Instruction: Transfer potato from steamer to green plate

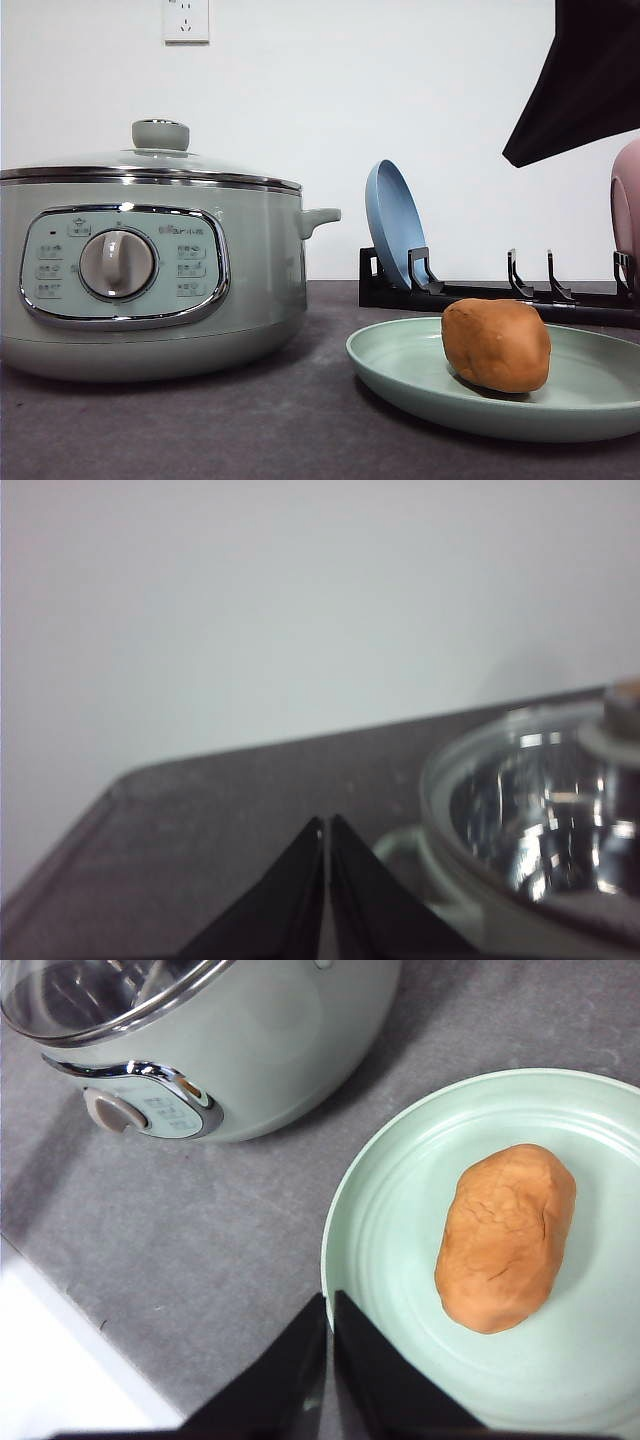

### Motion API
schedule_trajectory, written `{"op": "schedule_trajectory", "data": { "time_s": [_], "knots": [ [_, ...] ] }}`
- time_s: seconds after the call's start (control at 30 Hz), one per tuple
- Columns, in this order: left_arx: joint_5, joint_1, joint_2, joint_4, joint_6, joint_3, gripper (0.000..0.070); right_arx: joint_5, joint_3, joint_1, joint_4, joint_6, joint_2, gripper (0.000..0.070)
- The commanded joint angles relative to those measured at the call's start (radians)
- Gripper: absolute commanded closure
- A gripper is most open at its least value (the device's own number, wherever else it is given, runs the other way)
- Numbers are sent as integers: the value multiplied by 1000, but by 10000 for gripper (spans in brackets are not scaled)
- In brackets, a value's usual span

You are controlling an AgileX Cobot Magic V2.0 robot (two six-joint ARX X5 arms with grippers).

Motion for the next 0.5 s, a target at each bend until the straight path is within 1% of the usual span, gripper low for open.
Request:
{"op": "schedule_trajectory", "data": {
  "time_s": [0.0, 0.27, 0.47],
  "knots": [
    [-3, 3, -16, 12, -24, -23, 699, 0, 8, 5, 13, -9, 4, 700],
    [-5, 3, -59, 1, -27, -114, 699, 0, 8, 5, 13, -9, 4, 700],
    [-5, 3, -76, -78, -26, -136, 699, 0, 8, 5, 13, -9, 4, 700]
  ]
}}
